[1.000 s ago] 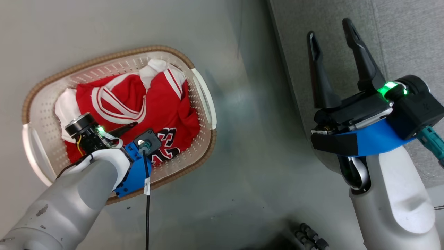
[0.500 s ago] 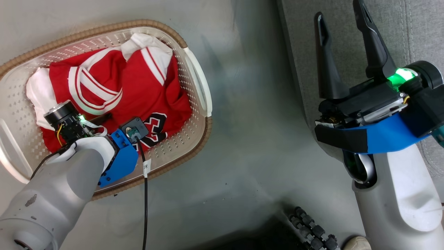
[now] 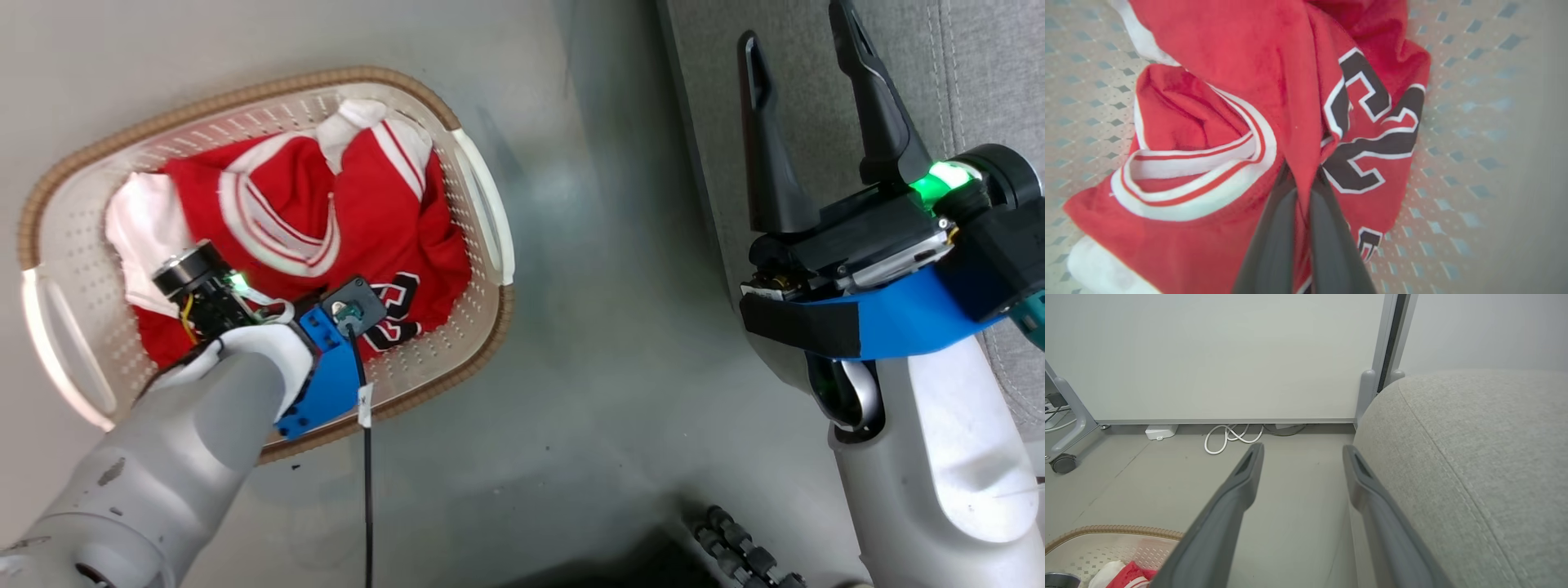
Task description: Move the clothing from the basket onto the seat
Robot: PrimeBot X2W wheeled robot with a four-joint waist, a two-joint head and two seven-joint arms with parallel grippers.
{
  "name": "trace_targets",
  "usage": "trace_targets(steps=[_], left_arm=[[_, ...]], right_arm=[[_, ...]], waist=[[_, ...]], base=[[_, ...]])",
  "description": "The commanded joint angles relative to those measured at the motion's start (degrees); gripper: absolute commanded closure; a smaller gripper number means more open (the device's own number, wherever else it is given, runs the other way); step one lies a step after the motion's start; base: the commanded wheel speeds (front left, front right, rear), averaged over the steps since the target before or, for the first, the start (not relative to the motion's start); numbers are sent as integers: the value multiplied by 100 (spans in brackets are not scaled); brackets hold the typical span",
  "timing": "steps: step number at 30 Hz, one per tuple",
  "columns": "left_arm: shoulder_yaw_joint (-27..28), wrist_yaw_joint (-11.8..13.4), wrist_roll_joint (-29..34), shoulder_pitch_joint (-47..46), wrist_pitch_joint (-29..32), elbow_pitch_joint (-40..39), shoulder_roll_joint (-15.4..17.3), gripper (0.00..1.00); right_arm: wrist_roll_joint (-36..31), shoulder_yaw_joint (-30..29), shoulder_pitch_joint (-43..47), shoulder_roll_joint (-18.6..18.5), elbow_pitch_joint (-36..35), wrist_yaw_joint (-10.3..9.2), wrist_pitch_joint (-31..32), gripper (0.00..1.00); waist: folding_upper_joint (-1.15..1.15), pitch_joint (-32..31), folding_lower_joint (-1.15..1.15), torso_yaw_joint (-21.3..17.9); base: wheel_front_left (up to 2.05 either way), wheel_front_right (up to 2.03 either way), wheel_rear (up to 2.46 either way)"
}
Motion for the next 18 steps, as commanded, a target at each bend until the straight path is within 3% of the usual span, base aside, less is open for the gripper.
trace_targets(steps=[1, 18], left_arm=[[-19, -3, -147, 47, -106, -36, -55, 100], [16, -4, -1368, 325, -1225, -374, -651, 100]], right_arm=[[-59, -23, -20, -7, 45, 0, -3, 0], [-478, -269, 620, -9, 467, 0, -3, 0]], waist=[[0, -145, -1, 94], [0, -1790, -1, 833]], base=[[0, 0, 0], [0, 0, 0]])
